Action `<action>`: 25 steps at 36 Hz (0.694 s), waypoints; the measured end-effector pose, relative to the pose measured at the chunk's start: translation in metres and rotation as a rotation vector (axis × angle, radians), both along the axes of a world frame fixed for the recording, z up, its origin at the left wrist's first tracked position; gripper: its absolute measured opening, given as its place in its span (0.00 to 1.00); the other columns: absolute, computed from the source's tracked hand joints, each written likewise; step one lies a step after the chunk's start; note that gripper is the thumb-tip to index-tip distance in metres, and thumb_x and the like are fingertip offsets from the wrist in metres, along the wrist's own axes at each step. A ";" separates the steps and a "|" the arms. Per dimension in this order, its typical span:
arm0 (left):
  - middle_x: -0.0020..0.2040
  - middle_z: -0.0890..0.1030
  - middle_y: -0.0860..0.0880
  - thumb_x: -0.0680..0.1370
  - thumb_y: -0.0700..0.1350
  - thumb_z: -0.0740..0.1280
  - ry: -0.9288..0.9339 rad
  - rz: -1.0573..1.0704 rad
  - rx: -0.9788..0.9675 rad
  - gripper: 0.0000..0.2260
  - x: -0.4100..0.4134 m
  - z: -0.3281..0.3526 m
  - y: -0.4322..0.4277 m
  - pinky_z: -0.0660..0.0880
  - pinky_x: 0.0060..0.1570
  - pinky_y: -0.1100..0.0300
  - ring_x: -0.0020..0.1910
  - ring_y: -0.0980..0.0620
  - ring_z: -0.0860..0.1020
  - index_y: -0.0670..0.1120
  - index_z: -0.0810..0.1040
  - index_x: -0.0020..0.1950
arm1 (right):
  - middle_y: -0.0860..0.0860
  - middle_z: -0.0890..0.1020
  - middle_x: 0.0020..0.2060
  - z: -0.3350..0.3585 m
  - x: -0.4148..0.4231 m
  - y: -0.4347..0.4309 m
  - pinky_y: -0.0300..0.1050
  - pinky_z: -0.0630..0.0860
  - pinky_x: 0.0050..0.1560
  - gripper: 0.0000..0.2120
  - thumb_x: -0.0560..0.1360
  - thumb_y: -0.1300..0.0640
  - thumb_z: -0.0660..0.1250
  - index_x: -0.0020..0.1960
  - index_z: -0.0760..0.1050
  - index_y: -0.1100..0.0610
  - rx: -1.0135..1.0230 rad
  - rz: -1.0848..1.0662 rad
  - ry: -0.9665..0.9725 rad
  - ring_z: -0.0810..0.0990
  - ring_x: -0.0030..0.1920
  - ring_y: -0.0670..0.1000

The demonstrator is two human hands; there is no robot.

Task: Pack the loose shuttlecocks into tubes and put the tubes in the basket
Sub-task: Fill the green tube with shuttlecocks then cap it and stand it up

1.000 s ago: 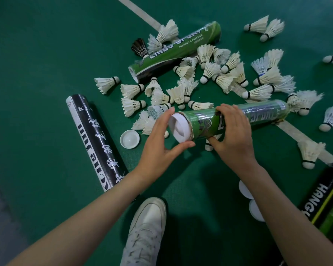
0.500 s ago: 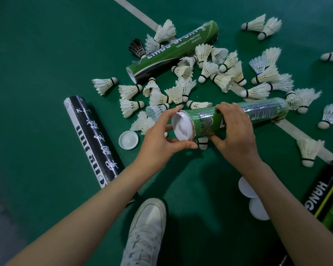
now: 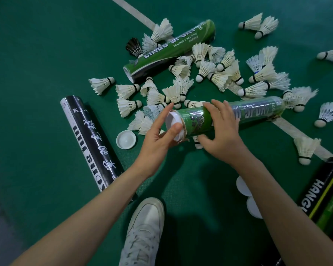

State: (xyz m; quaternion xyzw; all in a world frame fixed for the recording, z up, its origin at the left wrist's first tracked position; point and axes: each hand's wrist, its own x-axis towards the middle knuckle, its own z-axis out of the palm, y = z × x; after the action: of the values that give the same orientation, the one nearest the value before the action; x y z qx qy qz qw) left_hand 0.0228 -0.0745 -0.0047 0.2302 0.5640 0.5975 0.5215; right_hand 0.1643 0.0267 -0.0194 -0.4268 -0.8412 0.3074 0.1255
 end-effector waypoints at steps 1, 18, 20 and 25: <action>0.64 0.73 0.55 0.74 0.46 0.67 -0.011 0.016 -0.006 0.25 -0.001 0.001 0.000 0.76 0.57 0.44 0.59 0.48 0.79 0.54 0.69 0.71 | 0.50 0.58 0.74 0.006 0.000 0.000 0.71 0.41 0.71 0.36 0.66 0.50 0.60 0.74 0.60 0.50 -0.082 0.017 0.029 0.45 0.77 0.52; 0.61 0.79 0.50 0.79 0.51 0.61 -0.208 -0.084 -0.100 0.16 -0.013 0.005 0.003 0.78 0.54 0.47 0.56 0.44 0.79 0.51 0.76 0.65 | 0.50 0.58 0.72 0.005 -0.007 -0.020 0.42 0.38 0.69 0.44 0.64 0.30 0.59 0.73 0.60 0.52 -0.059 0.016 0.085 0.41 0.76 0.58; 0.62 0.78 0.48 0.80 0.54 0.59 -0.207 -0.081 -0.142 0.16 -0.013 0.007 0.005 0.76 0.56 0.45 0.57 0.43 0.79 0.51 0.77 0.65 | 0.51 0.61 0.71 0.002 -0.005 -0.020 0.40 0.37 0.69 0.43 0.64 0.31 0.60 0.72 0.62 0.54 -0.014 -0.003 0.107 0.45 0.76 0.60; 0.58 0.81 0.44 0.79 0.55 0.60 -0.325 -0.069 -0.237 0.17 -0.012 0.005 0.008 0.80 0.50 0.47 0.55 0.44 0.80 0.48 0.78 0.62 | 0.54 0.64 0.70 -0.003 -0.002 -0.024 0.32 0.35 0.69 0.41 0.65 0.33 0.61 0.70 0.65 0.57 0.051 0.006 0.123 0.49 0.75 0.62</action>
State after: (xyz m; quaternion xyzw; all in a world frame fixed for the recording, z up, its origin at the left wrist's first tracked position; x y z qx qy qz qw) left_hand 0.0109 -0.0663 0.0006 0.0870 0.5306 0.5381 0.6491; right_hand 0.1620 0.0030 -0.0219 -0.4011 -0.8407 0.3121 0.1869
